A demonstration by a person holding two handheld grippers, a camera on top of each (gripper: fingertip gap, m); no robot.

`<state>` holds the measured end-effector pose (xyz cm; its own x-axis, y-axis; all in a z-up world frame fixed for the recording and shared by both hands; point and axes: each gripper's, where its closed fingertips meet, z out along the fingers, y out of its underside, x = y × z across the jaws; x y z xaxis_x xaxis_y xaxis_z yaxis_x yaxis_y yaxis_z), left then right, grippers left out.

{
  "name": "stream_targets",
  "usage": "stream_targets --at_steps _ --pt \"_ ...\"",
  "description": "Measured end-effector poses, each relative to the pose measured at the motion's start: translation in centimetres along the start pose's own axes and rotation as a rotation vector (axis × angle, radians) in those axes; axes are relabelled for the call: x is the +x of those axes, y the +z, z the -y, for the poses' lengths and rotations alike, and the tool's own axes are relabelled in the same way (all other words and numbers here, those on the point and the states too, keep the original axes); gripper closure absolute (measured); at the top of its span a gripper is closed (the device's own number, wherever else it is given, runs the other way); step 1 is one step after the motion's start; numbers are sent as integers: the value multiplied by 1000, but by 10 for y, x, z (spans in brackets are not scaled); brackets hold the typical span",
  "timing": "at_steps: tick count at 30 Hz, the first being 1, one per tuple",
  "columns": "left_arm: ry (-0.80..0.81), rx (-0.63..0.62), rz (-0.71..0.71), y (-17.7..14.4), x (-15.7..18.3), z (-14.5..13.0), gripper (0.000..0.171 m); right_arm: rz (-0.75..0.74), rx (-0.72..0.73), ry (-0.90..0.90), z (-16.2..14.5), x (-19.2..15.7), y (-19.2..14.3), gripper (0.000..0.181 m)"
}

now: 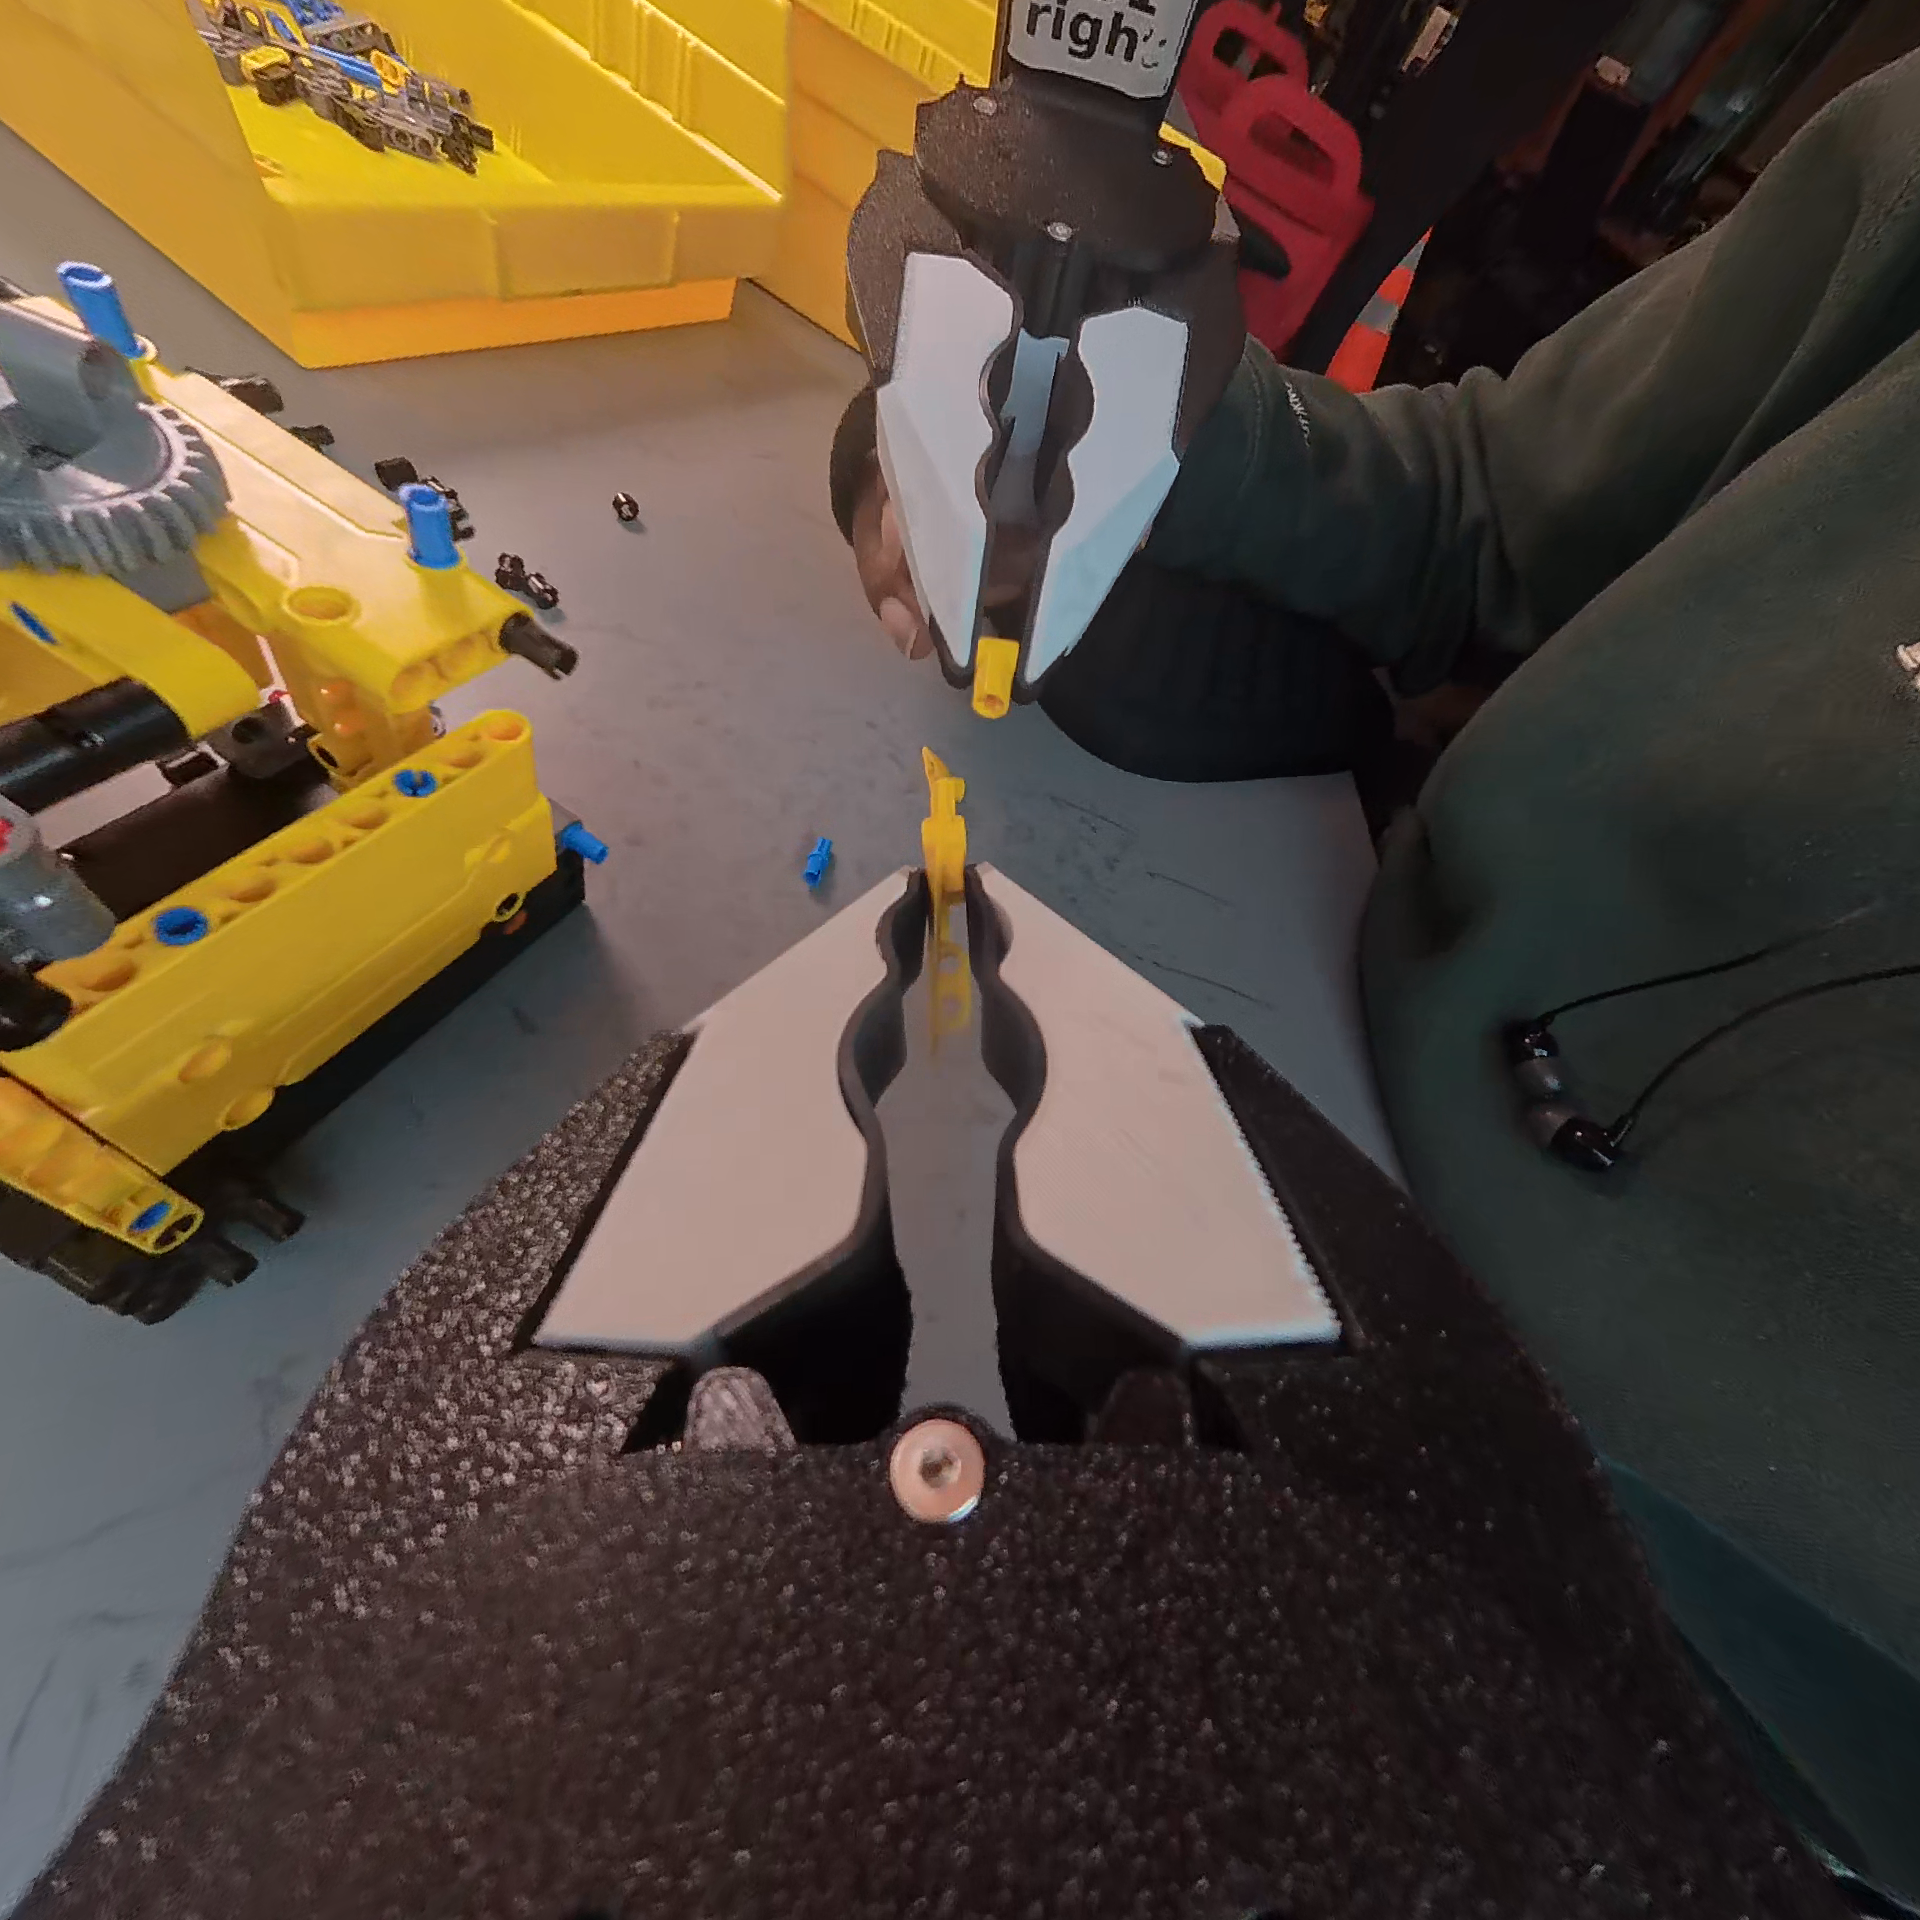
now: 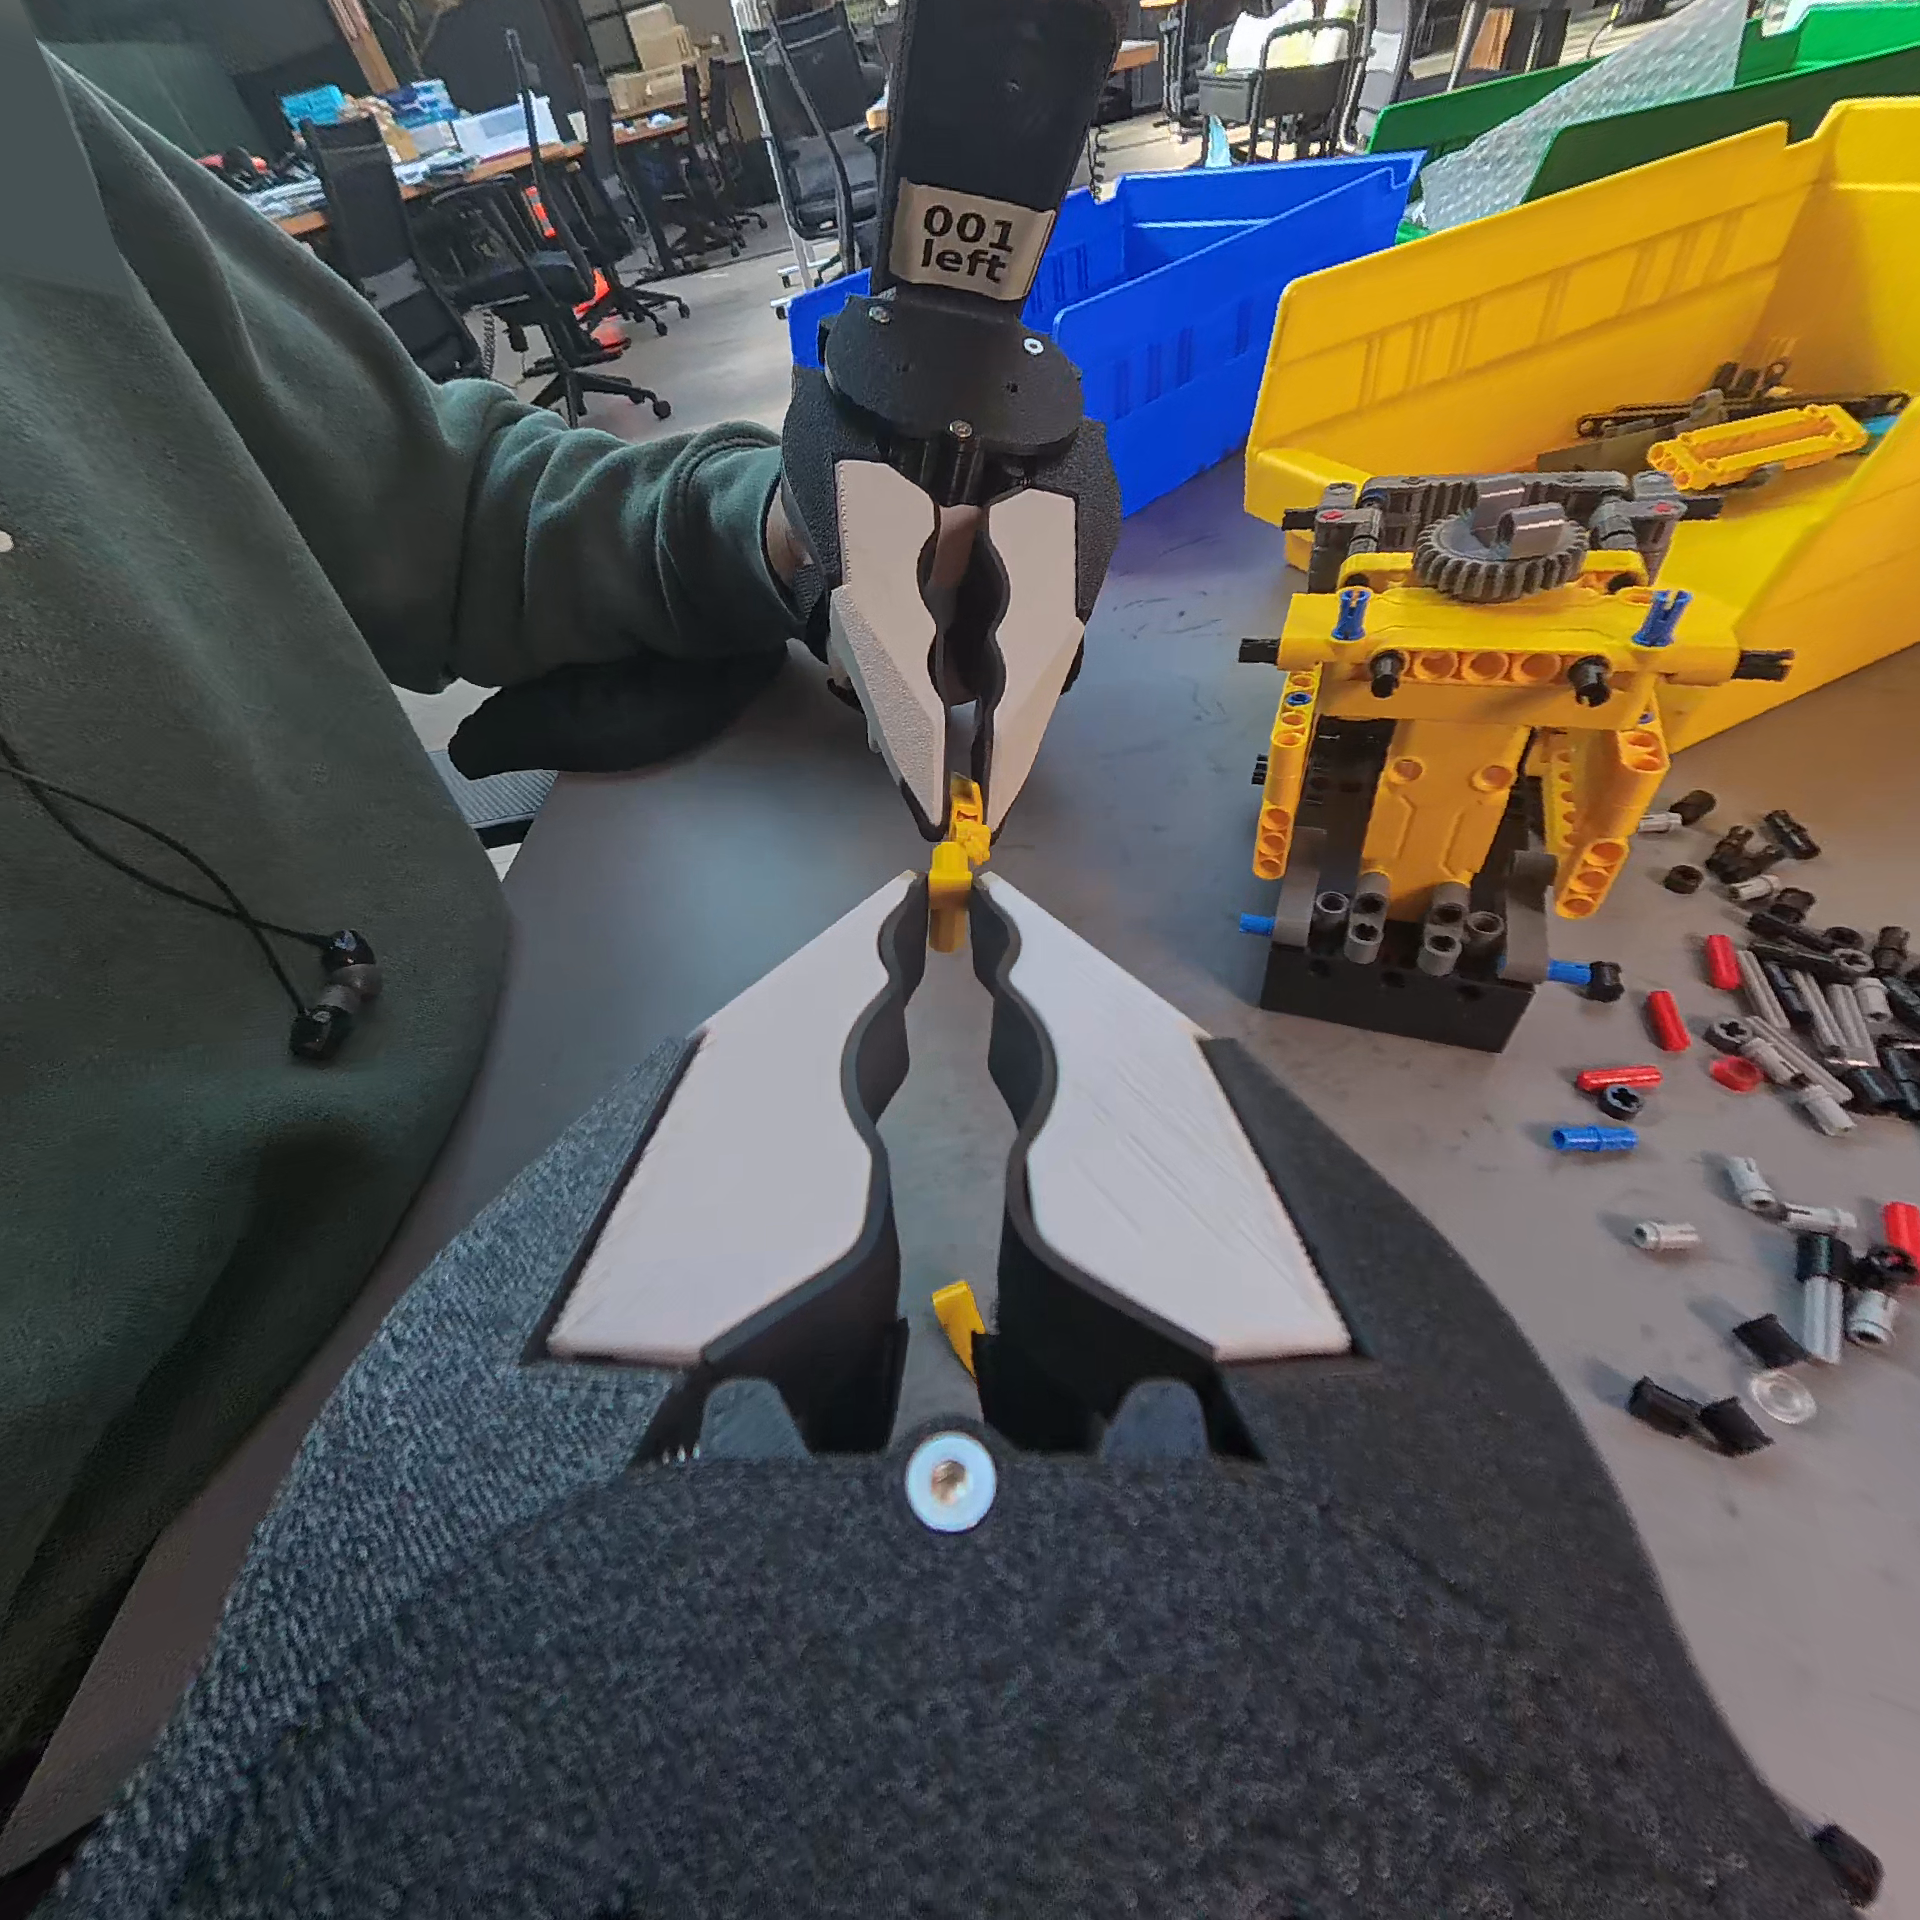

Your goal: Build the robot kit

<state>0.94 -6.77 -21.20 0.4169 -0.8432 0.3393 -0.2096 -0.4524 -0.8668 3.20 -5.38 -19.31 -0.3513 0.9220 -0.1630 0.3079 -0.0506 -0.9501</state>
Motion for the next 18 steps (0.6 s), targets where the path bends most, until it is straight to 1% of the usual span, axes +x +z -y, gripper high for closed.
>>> stream_targets --at_steps 18 --pt "21 -17 17 3 1 -1 165 -2 -25 -16 -4 -1 2 175"
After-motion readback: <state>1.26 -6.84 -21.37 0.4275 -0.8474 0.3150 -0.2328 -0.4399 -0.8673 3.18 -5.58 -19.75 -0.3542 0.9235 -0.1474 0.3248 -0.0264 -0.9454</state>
